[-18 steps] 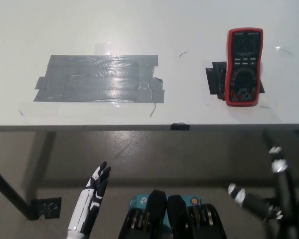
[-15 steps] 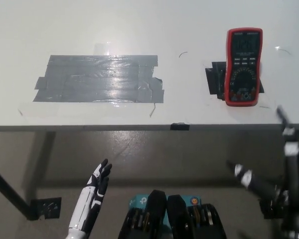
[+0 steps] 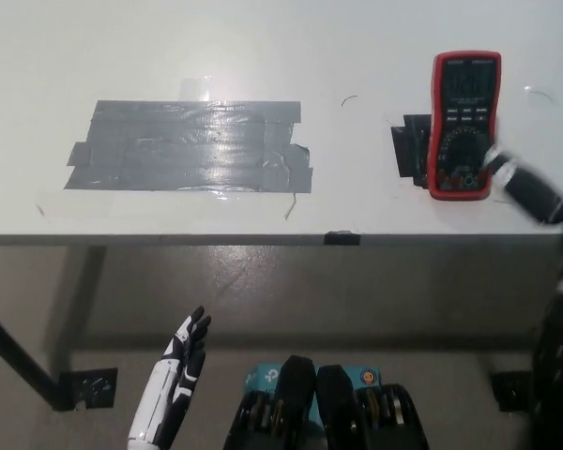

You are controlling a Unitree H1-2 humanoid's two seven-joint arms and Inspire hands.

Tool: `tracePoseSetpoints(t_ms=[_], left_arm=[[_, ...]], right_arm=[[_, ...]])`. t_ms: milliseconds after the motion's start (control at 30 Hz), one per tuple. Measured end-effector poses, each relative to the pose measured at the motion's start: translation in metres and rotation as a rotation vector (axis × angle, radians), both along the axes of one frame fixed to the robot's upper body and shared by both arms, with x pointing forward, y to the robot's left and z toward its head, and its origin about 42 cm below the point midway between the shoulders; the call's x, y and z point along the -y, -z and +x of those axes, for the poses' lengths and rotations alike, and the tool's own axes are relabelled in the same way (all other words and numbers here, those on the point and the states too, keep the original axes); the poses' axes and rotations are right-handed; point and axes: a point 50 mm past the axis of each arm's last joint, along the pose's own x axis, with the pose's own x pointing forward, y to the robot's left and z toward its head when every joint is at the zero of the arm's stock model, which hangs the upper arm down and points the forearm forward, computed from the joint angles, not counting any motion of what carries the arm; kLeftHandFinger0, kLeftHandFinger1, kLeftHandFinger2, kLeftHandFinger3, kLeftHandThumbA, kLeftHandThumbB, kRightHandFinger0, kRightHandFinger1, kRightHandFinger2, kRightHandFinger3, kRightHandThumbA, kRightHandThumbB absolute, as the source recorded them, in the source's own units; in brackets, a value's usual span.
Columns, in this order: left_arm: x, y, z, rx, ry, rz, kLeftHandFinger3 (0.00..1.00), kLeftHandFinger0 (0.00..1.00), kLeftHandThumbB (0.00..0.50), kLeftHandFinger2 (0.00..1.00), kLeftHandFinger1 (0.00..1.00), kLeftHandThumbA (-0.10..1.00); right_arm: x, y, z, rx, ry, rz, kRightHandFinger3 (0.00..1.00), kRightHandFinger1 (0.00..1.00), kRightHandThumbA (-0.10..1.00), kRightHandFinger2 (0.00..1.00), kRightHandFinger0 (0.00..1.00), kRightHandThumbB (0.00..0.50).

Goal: The robot first picks the multimeter with right hand and then unfolds the black stand on the back of it using left hand

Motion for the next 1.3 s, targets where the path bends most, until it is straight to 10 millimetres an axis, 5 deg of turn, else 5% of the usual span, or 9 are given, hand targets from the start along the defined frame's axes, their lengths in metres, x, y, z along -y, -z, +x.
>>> tracePoseSetpoints(t_ms=[67,267,400,600,1100,1300], left_arm=[[-0.001,0.002,-0.001,-0.006,-0.002,0.001,1.00,1.00,0.426,1.00,1.00,1.00],[-0.005,0.004,-0.003,-0.008,-0.009,0.014,1.00,1.00,0.423,1.00,1.00,1.00],[-0.008,0.005,-0.004,-0.011,-0.011,0.023,1.00,1.00,0.409,1.00,1.00,1.00],[-0.009,0.004,-0.003,-0.008,-0.014,0.026,1.00,1.00,0.417,1.00,1.00,1.00],[-0.011,0.001,0.000,0.002,-0.014,0.031,1.00,1.00,0.412,1.00,1.00,0.97],[-0.011,0.000,0.001,0.003,-0.014,0.033,1.00,1.00,0.412,1.00,1.00,0.97]], right_arm=[[0.006,-0.006,0.014,-0.020,0.029,-0.009,1.00,1.00,0.63,1.00,1.00,0.347],[0.006,-0.021,0.061,-0.111,0.098,-0.010,1.00,1.00,0.85,1.00,1.00,0.488],[0.003,-0.027,0.087,-0.199,0.139,0.038,1.00,1.00,1.00,1.00,1.00,0.437],[-0.002,-0.036,0.117,-0.301,0.162,0.110,1.00,1.00,1.00,1.00,1.00,0.424],[-0.020,-0.032,0.156,-0.468,0.170,0.144,1.00,1.00,1.00,1.00,1.00,0.386],[-0.030,-0.024,0.167,-0.523,0.179,0.159,1.00,1.00,1.00,1.00,1.00,0.418]])
